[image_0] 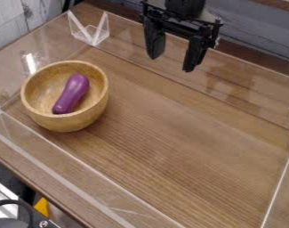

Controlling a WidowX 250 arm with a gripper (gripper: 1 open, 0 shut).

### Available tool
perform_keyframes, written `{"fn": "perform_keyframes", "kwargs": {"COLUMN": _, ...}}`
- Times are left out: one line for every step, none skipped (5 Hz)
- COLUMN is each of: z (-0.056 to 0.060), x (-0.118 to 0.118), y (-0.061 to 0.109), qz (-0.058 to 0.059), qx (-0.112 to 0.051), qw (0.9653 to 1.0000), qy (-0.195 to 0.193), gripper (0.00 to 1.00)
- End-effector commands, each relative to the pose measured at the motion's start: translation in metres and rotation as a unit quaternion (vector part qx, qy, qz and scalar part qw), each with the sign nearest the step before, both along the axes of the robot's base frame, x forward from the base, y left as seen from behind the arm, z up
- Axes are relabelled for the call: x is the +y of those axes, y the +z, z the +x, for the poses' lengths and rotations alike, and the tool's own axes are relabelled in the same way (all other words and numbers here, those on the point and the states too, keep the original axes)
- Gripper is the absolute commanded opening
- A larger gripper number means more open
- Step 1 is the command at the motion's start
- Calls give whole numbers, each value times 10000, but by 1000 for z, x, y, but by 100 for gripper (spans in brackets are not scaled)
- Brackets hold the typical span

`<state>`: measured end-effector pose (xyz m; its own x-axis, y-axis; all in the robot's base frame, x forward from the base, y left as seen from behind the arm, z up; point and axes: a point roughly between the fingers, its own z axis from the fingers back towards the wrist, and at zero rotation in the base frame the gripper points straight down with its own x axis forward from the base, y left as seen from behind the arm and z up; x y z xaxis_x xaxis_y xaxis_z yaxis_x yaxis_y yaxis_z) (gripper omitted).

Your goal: Remove the purple eggplant from inside the brown bowl and put it on the table

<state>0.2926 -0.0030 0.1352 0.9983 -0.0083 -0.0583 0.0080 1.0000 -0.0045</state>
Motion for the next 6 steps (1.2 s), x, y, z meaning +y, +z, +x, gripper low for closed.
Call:
{"fn": "perform_keyframes", "kwargs": {"z": -3, "x": 1, "y": -5, "qz": -12, "qx": 74, "qw": 10000, "qy": 16, "gripper": 100}}
{"fn": "perform_keyframes", "kwargs": {"z": -16, "x": 23, "y": -1, "qz": 33, "qx": 3, "qw": 9999, "qy": 158, "gripper": 100}}
{"fn": "perform_keyframes", "kwargs": {"z": -29, "x": 52, "y": 4, "qz": 136, "qx": -105, "qw": 9995, "qy": 274, "gripper": 100}}
{"fn": "perform_keyframes", "kwargs": {"z": -41, "x": 80, "y": 6, "qz": 220, "qx": -188, "qw": 9988, "qy": 384, "gripper": 100}}
{"fn": "perform_keyframes", "kwargs": {"z": -47, "x": 89, "y": 3, "qz": 239, "qx": -173, "qw": 9986, "qy": 448, "gripper": 100}}
{"fn": "perform_keyframes", "kwargs": {"z": -49, "x": 92, "y": -2, "qz": 242, "qx": -125, "qw": 9985, "qy": 472, "gripper": 100}}
